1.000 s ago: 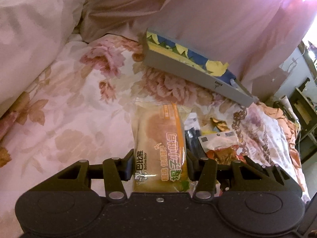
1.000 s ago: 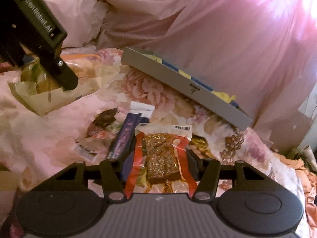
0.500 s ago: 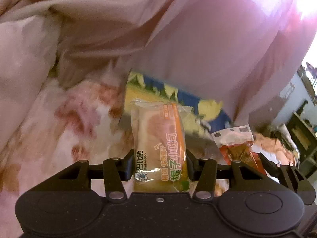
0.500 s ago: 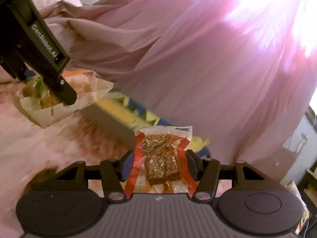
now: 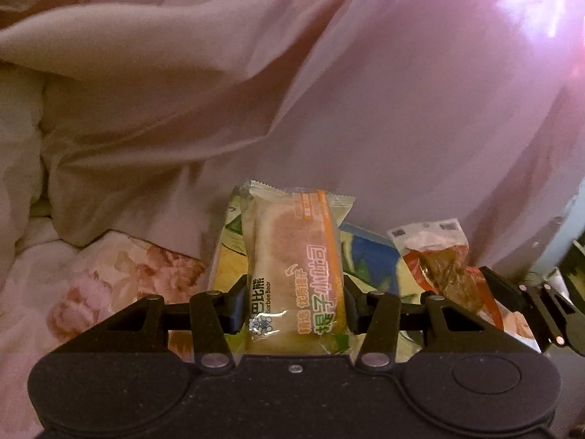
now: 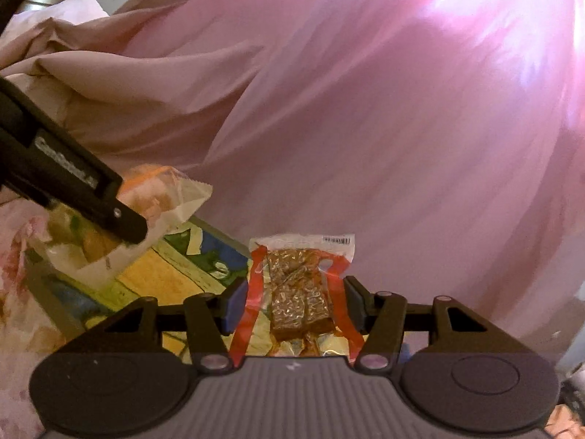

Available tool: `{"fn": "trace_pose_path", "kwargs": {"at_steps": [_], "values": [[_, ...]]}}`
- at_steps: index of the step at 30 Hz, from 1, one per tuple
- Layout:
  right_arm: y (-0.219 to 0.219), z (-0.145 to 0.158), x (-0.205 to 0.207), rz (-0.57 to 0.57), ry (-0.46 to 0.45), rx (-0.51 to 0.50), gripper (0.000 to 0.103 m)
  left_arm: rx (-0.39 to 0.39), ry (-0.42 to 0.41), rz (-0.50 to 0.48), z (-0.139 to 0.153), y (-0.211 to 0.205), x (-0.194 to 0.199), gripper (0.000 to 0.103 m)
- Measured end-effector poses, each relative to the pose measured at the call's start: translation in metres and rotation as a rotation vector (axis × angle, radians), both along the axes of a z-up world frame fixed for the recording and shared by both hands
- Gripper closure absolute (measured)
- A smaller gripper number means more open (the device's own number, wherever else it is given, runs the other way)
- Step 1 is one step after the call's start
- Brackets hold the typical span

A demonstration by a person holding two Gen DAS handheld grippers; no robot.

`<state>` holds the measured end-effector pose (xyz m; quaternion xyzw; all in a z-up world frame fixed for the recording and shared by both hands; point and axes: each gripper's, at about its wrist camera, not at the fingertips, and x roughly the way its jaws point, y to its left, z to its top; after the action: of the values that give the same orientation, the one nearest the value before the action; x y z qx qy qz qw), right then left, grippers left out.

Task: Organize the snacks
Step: 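Carry the bread roll and meat pack with both tools over the grey tray, then open both tools to drop the bread roll and meat pack into the tray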

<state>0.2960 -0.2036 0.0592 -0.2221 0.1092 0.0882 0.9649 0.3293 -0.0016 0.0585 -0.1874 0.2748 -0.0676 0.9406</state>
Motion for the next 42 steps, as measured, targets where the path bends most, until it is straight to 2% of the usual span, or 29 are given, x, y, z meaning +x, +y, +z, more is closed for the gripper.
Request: {"fn": "trace_pose_path", "kwargs": {"at_steps": [5, 10, 13, 15, 17, 19, 20, 23, 25, 29, 37, 42], "values": [[0.005, -0.014, 0.019, 0.014, 0.055, 0.027, 0.042, 0.03, 0.038, -0.002, -0.014, -0.003, 0.027, 0.052], [-0.001, -0.029, 0.033, 0.009, 0.106, 0.055, 0.041, 0.046, 0.071, -0.011, -0.027, -0.011, 0.032, 0.051], [-0.01, -0.03, 0.043, 0.012, 0.159, 0.116, 0.037, 0.083, 0.057, -0.019, -0.029, -0.017, 0.031, 0.051], [-0.017, -0.031, 0.044, 0.008, 0.188, 0.163, 0.034, 0.077, 0.059, -0.027, -0.028, -0.018, 0.029, 0.051], [-0.023, -0.03, 0.044, 0.005, 0.195, 0.207, 0.033, 0.069, 0.056, -0.021, -0.027, -0.016, 0.027, 0.047], [-0.03, -0.026, 0.042, -0.004, 0.191, 0.253, 0.018, 0.07, 0.042, -0.017, -0.024, -0.015, 0.028, 0.038], [-0.034, -0.022, 0.044, -0.004, 0.185, 0.272, 0.015, 0.071, 0.033, -0.016, -0.022, -0.015, 0.025, 0.036], [-0.04, -0.014, 0.039, -0.013, 0.162, 0.325, 0.012, 0.066, 0.003, -0.02, -0.011, -0.015, 0.014, 0.029], [-0.048, -0.005, 0.028, -0.019, 0.147, 0.374, 0.007, 0.063, -0.021, -0.012, -0.002, -0.015, 0.006, 0.021], [-0.066, 0.02, -0.005, -0.028, 0.088, 0.445, 0.001, 0.056, -0.07, -0.003, 0.017, -0.013, -0.016, 0.013], [-0.087, 0.049, -0.065, -0.047, 0.003, 0.497, 0.0, 0.083, -0.144, 0.002, 0.049, -0.01, -0.072, 0.002], [-0.093, 0.058, -0.116, -0.05, -0.04, 0.508, 0.0, 0.09, -0.188, -0.008, 0.058, -0.011, -0.112, 0.001]]}}
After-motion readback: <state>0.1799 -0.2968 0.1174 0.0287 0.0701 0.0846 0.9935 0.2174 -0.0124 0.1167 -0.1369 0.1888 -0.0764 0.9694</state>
